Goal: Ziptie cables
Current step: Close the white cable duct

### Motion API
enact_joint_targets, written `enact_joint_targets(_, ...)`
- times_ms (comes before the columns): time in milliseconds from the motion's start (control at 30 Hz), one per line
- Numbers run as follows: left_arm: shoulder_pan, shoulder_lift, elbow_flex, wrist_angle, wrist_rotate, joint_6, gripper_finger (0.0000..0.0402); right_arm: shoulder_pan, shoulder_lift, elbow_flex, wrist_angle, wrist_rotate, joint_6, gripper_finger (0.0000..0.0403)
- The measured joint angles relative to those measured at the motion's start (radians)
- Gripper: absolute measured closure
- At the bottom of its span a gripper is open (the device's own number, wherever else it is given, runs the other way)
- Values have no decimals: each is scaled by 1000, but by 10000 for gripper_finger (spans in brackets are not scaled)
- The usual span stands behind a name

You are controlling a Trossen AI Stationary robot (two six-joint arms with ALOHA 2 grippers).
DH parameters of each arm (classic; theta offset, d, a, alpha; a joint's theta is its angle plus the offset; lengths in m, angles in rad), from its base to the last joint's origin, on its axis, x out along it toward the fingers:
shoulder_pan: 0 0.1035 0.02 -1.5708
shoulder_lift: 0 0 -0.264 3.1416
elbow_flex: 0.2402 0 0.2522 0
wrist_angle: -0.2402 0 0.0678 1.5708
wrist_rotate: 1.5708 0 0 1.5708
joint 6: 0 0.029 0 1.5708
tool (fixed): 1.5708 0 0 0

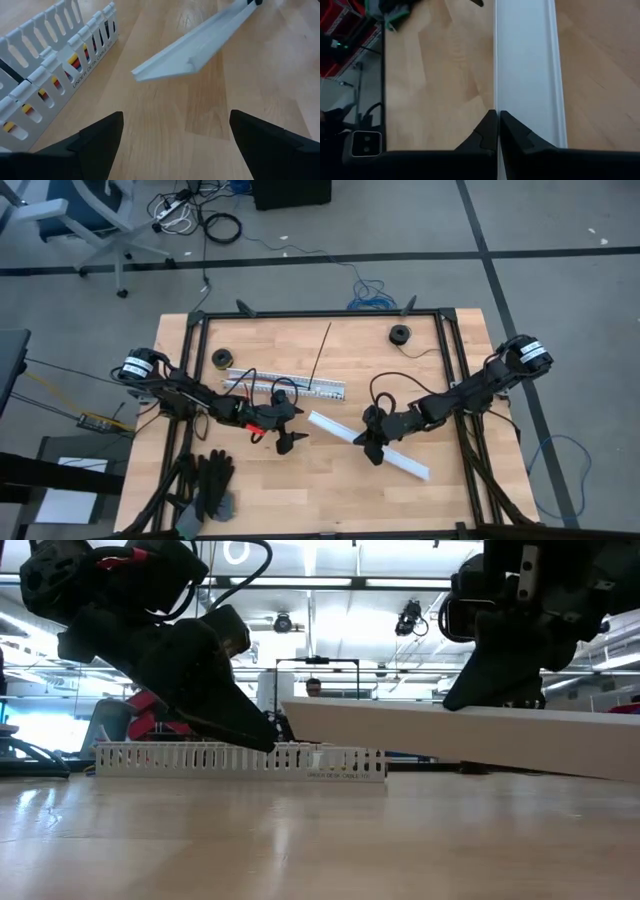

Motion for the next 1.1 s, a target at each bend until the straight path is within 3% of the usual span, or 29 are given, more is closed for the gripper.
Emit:
enact_joint_targets(533, 0, 0, 0, 15, 0, 27, 58, -41, 0, 0, 84, -74, -20, 402)
enact_joint_targets(733, 1, 0, 0, 19, 0, 106, 58, -54, 0, 1, 118, -122, -35, 402)
enact_joint_targets(1100, 1, 0, 0, 155, 0, 129, 58, -55, 0, 1, 121, -151, -36, 403)
